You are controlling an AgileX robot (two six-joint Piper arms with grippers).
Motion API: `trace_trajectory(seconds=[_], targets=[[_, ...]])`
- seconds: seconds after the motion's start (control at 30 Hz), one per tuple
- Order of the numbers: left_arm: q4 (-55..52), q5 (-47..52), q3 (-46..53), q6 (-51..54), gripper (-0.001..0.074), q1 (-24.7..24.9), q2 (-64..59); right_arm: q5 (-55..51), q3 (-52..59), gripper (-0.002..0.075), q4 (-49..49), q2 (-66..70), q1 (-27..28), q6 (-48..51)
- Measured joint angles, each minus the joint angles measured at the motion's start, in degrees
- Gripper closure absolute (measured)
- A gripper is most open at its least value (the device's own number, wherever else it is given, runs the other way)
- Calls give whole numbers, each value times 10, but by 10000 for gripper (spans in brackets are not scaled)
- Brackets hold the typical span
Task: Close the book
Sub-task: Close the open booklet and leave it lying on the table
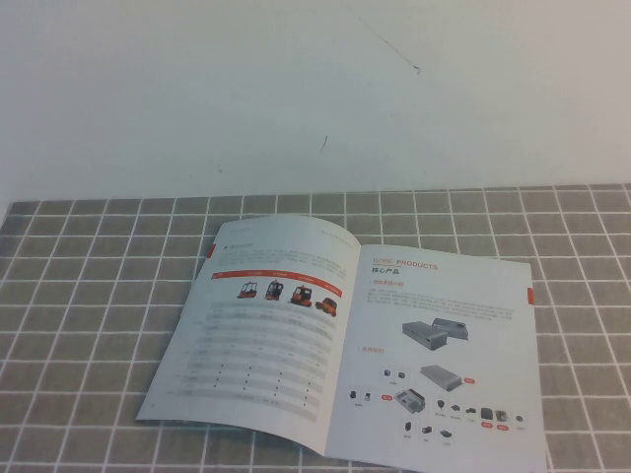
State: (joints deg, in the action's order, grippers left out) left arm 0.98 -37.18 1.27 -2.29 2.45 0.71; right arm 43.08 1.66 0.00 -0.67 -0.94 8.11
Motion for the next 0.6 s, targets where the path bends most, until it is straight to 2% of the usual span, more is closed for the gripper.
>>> trace_trajectory(seconds=[0.1, 0.23, 0.4, 0.47, 0.6], targets=[[0, -47, 0, 0, 738, 0, 1, 60, 0, 728, 0, 0, 0, 0], [0, -82, 0, -1, 738, 0, 1, 56, 0, 728, 26, 0, 0, -4], [15, -52, 0, -1, 739, 1, 1, 30, 0, 728, 36, 0, 0, -8], [15, -12, -3, -1, 739, 1, 1, -10, -6, 728, 43, 0, 0, -8], [13, 121, -57, -1, 739, 1, 1, -214, -84, 728, 50, 0, 0, -8]])
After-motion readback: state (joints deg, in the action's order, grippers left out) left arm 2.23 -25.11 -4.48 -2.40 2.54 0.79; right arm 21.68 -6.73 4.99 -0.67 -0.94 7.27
